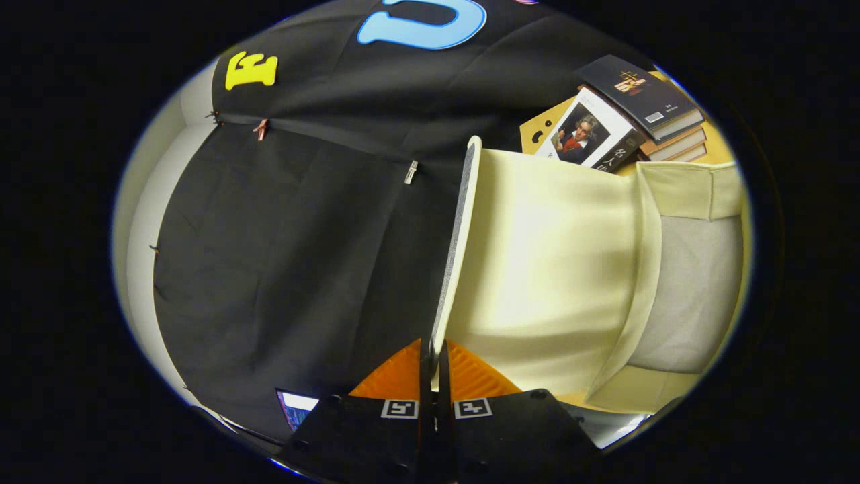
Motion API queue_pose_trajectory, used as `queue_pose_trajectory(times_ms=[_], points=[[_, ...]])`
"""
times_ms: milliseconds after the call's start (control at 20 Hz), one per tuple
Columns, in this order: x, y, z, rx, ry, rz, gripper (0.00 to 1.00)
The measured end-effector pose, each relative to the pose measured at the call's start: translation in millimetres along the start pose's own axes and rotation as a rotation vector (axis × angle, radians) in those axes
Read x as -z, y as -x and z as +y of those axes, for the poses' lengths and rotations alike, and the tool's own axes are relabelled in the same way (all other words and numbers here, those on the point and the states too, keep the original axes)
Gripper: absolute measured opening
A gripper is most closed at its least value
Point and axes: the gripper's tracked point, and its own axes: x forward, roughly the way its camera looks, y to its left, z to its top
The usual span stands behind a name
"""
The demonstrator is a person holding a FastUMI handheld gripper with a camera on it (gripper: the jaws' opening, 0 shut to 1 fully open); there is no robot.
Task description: Open the storage box then place both shoes into the box .Put the left shoe in first, then the right shoe, with the right side of both shoes facing outward in a uniform manner.
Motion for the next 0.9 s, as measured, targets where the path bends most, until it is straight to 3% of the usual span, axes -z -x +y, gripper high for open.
queue_pose_trajectory(times_ms=[100,150,300,650,900], points=[[1,-12,-10,0.046,0.022,0.001,0.05],[0,-17,-22,0.108,0.064,-0.013,0.08],[-15,1,-40,0.223,0.216,-0.095,1.0],[-52,108,-48,0.292,0.349,-0.25,0.98],[-78,218,-104,0.453,0.419,-0.346,0.98]])
